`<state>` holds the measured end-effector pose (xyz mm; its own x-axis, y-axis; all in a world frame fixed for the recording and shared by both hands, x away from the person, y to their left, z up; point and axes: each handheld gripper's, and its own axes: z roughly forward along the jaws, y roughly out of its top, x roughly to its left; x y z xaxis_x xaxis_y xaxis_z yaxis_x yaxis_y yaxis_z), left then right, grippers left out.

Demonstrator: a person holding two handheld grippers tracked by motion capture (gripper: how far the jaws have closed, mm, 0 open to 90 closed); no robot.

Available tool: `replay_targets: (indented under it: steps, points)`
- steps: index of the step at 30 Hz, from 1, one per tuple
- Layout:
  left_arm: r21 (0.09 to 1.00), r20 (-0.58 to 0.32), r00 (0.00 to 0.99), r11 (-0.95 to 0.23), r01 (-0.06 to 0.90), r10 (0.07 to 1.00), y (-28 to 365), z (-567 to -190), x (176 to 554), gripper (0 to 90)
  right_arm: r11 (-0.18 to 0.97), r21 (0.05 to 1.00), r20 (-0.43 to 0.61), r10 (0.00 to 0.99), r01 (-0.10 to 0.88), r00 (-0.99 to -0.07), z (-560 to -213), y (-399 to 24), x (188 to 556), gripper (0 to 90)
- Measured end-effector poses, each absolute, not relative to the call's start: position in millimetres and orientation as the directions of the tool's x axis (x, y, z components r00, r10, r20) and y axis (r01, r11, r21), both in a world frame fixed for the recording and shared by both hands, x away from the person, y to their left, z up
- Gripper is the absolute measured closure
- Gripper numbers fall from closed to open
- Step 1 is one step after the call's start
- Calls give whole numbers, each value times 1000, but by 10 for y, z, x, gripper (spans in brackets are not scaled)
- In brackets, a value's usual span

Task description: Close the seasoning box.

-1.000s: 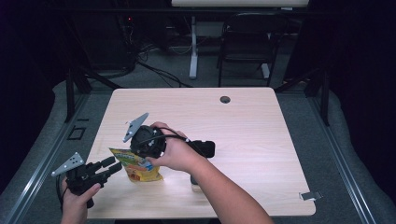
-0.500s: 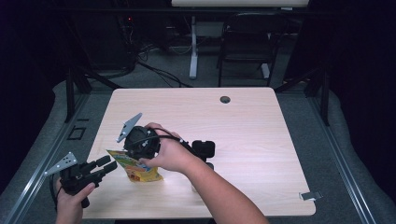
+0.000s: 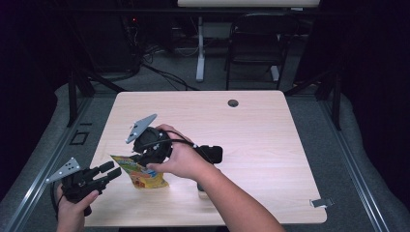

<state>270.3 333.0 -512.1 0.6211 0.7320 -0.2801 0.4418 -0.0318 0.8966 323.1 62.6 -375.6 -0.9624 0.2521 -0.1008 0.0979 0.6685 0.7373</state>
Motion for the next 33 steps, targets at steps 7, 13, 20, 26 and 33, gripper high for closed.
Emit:
replay_targets:
  steps: [7,13,20,26,33]
  points:
    - [894,-283,606,-25,448,743,3319,-5043,2669,512,645,754,-94,288,120,-953,-3740,459,3225,584]
    - [889,-270,612,-52,455,744,3299,-5005,2653,517,658,738,-82,310,152,-947,-3812,275,3245,512]
    - [886,-275,616,-55,461,738,3281,-5021,2664,516,638,743,-60,363,201,-930,-3900,36,3284,479]
    - [882,-275,619,-62,466,736,3273,-5031,2666,516,613,752,-34,404,243,-914,-3947,-171,3306,470]
    - [882,-280,615,-55,468,737,3288,-5031,2666,516,585,762,-33,466,280,-884,-3946,-396,3317,490]
